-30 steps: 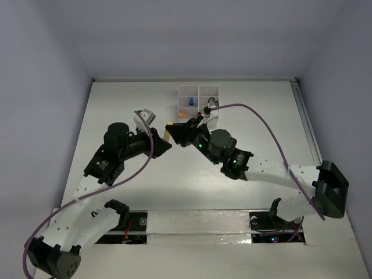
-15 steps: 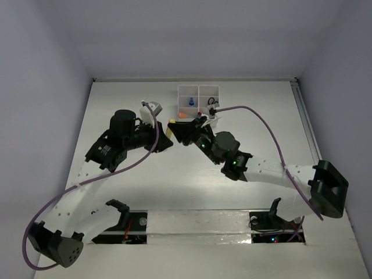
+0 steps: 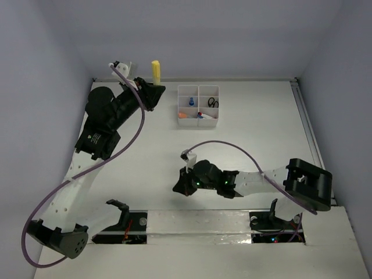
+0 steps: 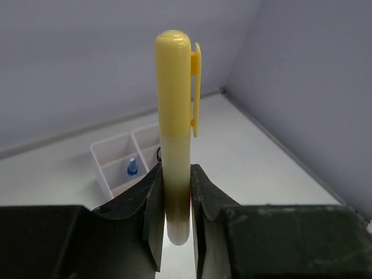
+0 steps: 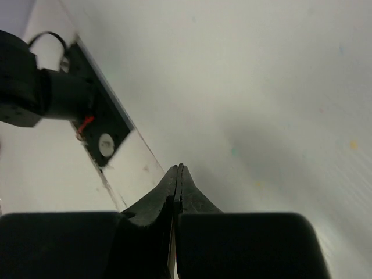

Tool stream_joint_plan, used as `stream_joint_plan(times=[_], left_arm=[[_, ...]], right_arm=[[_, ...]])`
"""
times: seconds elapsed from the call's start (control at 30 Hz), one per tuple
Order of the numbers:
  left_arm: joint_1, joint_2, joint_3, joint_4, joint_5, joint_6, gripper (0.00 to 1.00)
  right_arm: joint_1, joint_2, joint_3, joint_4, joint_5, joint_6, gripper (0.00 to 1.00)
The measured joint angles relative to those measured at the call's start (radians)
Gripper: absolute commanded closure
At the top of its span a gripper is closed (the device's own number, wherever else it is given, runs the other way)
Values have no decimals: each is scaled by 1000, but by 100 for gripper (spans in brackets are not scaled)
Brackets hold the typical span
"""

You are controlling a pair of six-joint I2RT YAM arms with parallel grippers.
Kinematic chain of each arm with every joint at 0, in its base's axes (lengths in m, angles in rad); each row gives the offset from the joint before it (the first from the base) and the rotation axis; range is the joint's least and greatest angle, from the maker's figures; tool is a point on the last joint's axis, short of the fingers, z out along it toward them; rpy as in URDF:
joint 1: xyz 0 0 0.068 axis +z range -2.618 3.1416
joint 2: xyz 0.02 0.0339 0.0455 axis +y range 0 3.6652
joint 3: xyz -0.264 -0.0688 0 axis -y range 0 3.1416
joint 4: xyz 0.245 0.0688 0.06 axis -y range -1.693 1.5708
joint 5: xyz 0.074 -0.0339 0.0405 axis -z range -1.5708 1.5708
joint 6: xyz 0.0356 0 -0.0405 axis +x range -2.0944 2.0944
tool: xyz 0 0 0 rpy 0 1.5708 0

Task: Sort the stationery into containers
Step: Place the pen in the storage box.

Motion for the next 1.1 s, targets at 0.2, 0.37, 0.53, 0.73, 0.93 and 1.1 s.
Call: stream_joint_plan(times=[0.2,0.37,0.53,0.73,0.93,1.1], left_arm=[[-5,-62,-63,86,-10,-5,100],[-5,-110,-214,94,30,-18,100],[-5,-154,-388,120,171,-76,100],[-5,-217,-548,224,355,-180,100],[-5,-245,-614,380,491,-277,100],[-5,-251,-649,484,559,-346,100]], right_arm=[[-34,-124,-22,-104,2,-17,100],[-105,-278,-21,-116,-39,-117,90],[-207,-450,-13,-137,-172,-241,43],[-344,-560,60,-117,-350,-334,16],[-389,-501,181,-104,-429,-372,5],[-402,-398,248,-64,-506,-364,4]])
